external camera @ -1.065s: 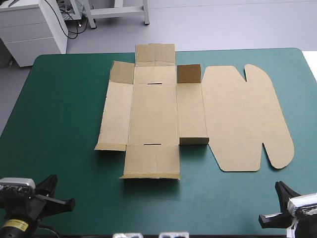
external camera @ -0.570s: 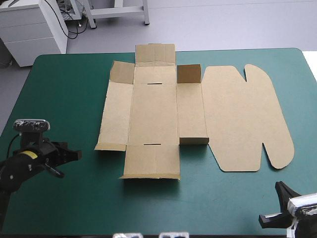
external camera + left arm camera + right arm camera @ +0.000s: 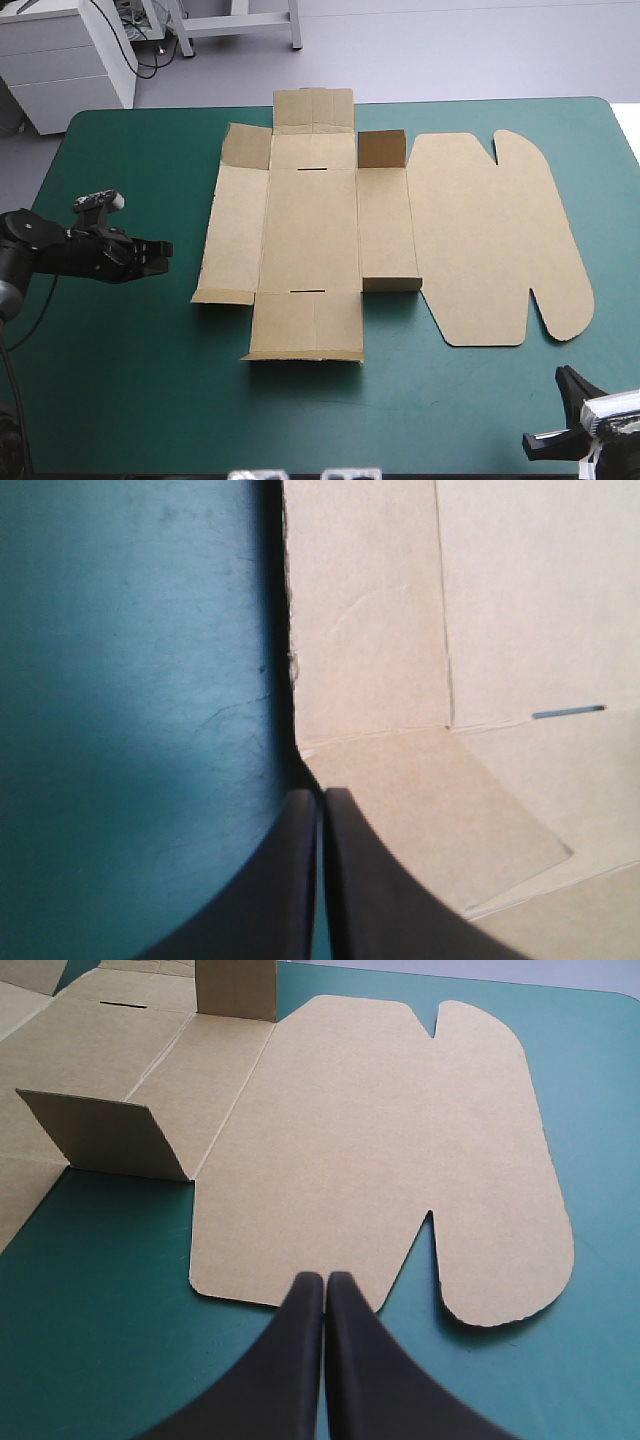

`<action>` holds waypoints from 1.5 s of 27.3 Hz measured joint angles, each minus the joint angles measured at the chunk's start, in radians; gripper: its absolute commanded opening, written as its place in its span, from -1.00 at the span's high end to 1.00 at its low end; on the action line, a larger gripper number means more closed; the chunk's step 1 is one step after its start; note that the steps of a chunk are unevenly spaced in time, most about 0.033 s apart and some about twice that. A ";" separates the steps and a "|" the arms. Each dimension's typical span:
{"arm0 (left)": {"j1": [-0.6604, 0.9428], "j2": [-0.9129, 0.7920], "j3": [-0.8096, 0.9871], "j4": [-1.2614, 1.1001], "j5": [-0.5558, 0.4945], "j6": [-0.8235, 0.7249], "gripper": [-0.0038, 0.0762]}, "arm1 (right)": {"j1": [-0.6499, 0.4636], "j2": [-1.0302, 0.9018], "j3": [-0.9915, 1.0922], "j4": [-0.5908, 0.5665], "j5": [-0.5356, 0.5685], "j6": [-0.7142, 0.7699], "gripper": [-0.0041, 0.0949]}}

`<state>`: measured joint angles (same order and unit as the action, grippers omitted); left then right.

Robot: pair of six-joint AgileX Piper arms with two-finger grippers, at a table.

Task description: Fold the box

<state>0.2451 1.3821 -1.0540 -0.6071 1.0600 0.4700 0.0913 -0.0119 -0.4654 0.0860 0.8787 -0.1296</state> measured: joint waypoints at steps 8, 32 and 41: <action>0.111 0.286 -0.149 -0.196 0.139 0.110 0.86 | 0.000 0.000 0.000 0.000 0.000 0.000 0.92; -0.007 0.485 -0.199 -0.203 0.137 0.041 -0.55 | 0.000 0.000 0.000 0.000 0.000 0.000 0.92; -0.052 0.539 -0.214 -0.299 0.151 0.041 -0.55 | 0.000 0.000 0.000 0.000 0.000 0.000 0.92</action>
<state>0.1928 1.9209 -1.2676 -0.9061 1.2109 0.5105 0.0913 -0.0119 -0.4654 0.0860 0.8787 -0.1296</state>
